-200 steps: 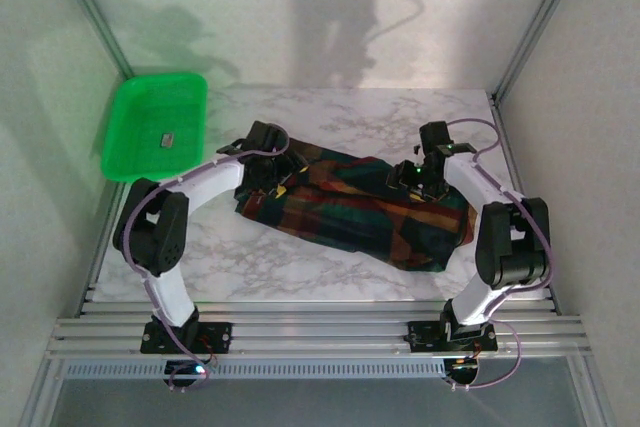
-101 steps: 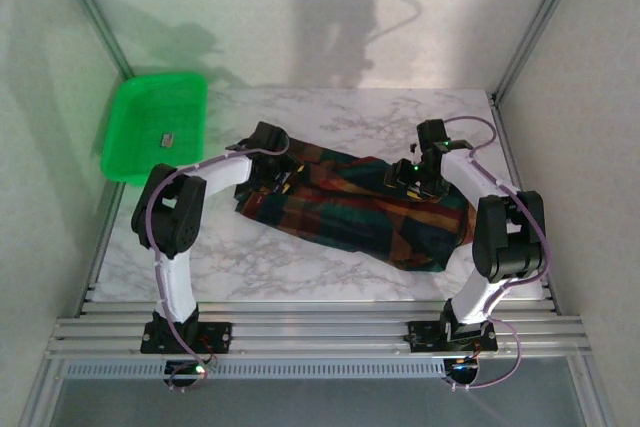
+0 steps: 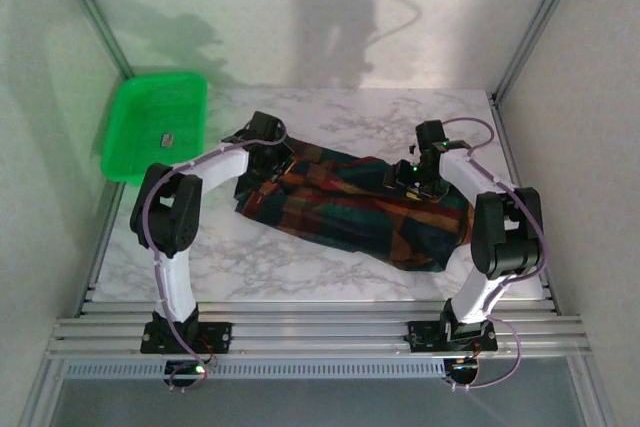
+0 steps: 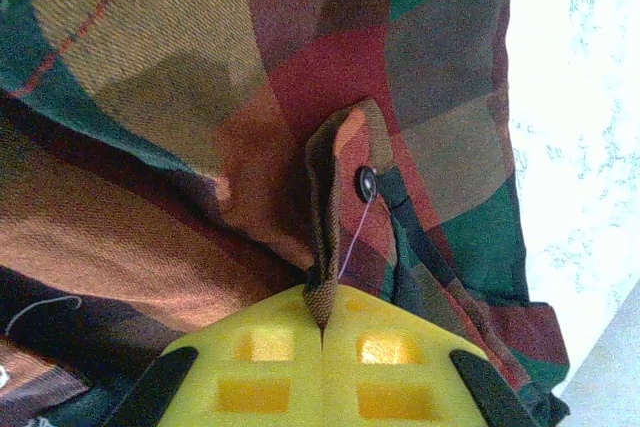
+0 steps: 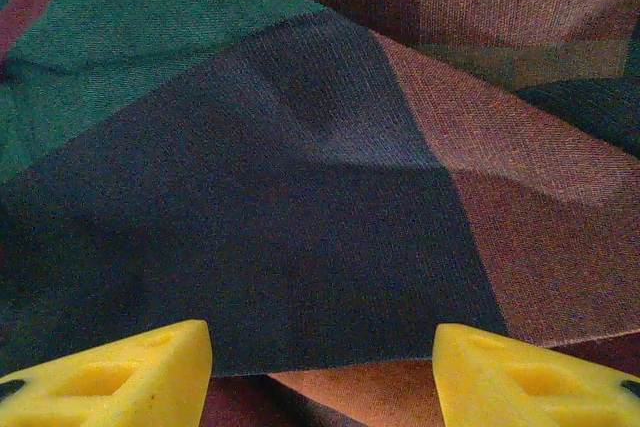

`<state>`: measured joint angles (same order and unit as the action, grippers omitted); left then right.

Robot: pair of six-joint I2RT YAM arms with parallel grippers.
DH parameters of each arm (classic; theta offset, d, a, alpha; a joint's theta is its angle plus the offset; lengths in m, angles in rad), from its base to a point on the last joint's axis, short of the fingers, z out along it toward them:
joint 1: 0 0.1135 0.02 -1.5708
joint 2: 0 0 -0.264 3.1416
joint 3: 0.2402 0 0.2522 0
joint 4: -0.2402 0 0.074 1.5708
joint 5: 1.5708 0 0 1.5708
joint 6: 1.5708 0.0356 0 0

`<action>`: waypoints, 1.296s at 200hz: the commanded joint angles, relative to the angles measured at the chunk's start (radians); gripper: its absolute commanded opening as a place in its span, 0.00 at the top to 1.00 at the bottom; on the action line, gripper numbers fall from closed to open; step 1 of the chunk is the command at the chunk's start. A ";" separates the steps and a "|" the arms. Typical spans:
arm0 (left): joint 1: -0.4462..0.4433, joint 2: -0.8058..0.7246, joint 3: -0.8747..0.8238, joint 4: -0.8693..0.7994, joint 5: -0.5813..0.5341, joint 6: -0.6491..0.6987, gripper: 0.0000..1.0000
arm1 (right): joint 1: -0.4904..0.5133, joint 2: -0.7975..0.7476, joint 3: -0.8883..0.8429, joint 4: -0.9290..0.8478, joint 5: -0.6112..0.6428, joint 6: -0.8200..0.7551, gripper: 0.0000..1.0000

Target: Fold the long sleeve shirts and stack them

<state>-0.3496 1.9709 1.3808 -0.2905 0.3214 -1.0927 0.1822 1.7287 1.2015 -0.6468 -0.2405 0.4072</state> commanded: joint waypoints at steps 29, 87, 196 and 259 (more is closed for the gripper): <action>-0.052 -0.103 0.106 -0.111 -0.143 0.268 1.00 | 0.006 0.020 0.017 0.004 -0.008 0.000 0.39; -0.159 -0.188 0.165 -0.076 -0.262 0.605 1.00 | -0.004 0.041 0.003 0.008 0.072 0.052 0.39; -0.204 -0.100 0.420 0.051 -0.140 0.837 1.00 | -0.101 0.016 -0.042 0.077 0.082 0.117 0.39; -0.139 -0.226 -0.053 0.219 -0.188 0.752 1.00 | -0.101 0.079 -0.052 0.096 0.078 0.120 0.40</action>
<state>-0.5259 1.8179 1.4322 -0.1452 0.1619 -0.3042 0.0772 1.7714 1.1687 -0.5564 -0.1608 0.5144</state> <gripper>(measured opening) 0.034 0.604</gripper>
